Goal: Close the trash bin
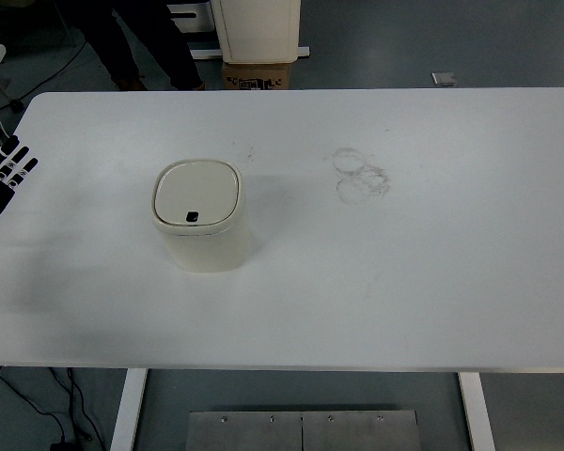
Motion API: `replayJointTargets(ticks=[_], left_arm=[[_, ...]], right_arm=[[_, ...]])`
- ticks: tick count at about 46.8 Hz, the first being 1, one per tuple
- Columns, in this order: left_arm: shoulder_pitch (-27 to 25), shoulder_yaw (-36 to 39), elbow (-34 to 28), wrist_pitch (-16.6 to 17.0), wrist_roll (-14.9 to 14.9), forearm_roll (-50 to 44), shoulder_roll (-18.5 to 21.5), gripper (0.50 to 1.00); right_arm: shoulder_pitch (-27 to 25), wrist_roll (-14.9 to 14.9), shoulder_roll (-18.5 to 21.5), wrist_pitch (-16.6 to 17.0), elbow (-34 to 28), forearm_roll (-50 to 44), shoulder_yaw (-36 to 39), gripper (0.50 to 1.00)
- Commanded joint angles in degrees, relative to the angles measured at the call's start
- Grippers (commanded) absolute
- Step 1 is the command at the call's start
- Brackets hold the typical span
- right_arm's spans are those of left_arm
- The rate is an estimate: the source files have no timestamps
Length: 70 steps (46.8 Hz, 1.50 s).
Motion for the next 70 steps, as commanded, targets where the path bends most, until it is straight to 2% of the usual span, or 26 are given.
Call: replayJointTargets(ticks=[1, 9, 70], left_arm=[[0.00, 0.00, 0.28, -0.01, 0.00, -0.27, 0.00, 1.000], [0.00, 0.08, 0.81, -0.01, 0.00, -2.64, 0.00, 1.000], [0.00, 0.17, 1.16, -0.89, 0.18, -2.12, 0.97, 1.000]], right_arm=[[-0.04, -0.01, 0.00, -0.01, 0.00, 0.00, 0.00, 0.991], [0.05, -0.01, 0.00, 0.00, 0.00, 0.00, 0.00, 0.991], [0.05, -0.01, 0.00, 0.08, 0.00, 0.00, 0.00, 0.991]])
